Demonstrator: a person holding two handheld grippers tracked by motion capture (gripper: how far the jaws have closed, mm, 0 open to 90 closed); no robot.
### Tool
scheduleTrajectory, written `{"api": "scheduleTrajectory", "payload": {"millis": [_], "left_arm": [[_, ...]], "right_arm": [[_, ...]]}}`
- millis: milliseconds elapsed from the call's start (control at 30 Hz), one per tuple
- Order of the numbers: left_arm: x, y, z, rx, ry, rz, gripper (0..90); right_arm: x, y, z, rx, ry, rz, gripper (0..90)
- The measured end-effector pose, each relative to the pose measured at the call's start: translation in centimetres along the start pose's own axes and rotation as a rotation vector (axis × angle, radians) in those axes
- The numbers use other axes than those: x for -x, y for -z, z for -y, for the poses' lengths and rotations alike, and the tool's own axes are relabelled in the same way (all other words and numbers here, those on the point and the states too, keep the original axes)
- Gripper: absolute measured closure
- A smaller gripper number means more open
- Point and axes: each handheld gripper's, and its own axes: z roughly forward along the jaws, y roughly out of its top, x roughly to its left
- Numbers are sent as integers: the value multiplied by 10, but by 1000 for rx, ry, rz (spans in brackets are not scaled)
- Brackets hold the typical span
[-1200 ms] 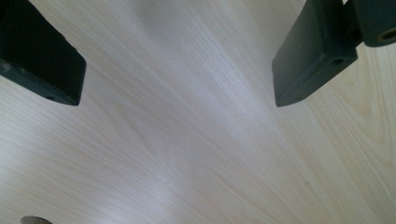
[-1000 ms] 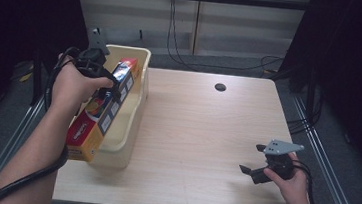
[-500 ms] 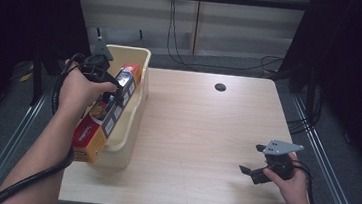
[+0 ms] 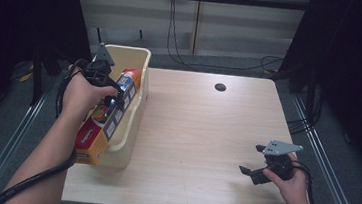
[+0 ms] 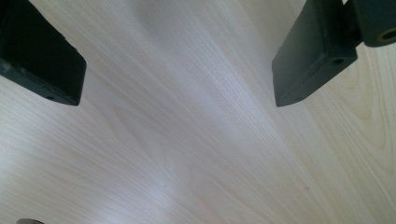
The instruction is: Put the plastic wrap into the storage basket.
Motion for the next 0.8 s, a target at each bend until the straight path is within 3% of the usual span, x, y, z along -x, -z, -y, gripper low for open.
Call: {"api": "scheduleTrajectory", "payload": {"millis": [300, 433, 600, 800], "left_arm": [[-2, -8, -2, -8, 12, 0, 408], [-3, -16, -4, -22, 9, -21, 408], [-5, -23, -6, -24, 28, -3, 408], [-8, -28, -9, -29, 33, -12, 407]], "right_arm": [[0, 0, 1, -2, -2, 2, 28], [0, 0, 1, 0, -2, 1, 28], [0, 1, 1, 0, -1, 1, 28], [0, 0, 1, 0, 0, -3, 28]]}}
